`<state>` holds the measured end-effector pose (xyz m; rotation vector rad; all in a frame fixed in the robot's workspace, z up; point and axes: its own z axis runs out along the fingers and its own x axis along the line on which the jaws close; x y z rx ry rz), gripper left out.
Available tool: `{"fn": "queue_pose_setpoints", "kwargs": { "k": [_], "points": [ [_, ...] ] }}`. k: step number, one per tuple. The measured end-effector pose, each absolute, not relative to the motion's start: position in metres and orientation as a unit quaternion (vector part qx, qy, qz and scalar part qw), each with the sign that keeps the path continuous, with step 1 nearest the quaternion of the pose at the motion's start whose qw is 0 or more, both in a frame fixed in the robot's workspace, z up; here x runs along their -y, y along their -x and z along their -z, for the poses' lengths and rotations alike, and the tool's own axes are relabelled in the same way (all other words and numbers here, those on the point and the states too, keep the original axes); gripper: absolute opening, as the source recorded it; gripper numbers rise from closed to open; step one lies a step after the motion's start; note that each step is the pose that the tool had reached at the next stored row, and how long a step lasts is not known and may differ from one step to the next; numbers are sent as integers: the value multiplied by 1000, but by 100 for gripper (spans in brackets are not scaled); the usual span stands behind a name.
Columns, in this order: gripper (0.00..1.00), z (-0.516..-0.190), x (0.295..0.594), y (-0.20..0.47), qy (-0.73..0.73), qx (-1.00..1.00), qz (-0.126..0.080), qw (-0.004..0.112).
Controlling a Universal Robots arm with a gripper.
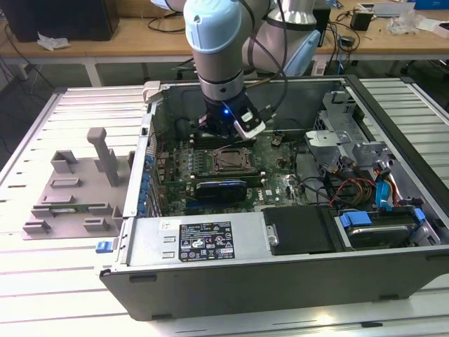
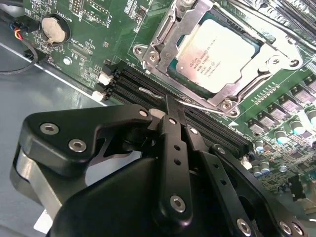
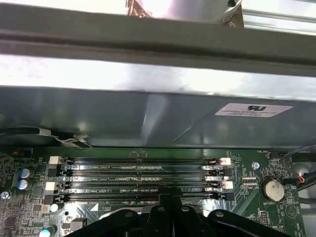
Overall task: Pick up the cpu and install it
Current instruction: 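Install the first cpu locking lever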
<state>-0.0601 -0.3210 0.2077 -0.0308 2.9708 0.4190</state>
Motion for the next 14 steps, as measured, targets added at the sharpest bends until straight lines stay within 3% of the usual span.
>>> {"fn": "queue_pose_setpoints", "kwargs": {
  "k": [14],
  "points": [
    [11,-204,317,62,-47,-986,-135,80]
  ]
}}
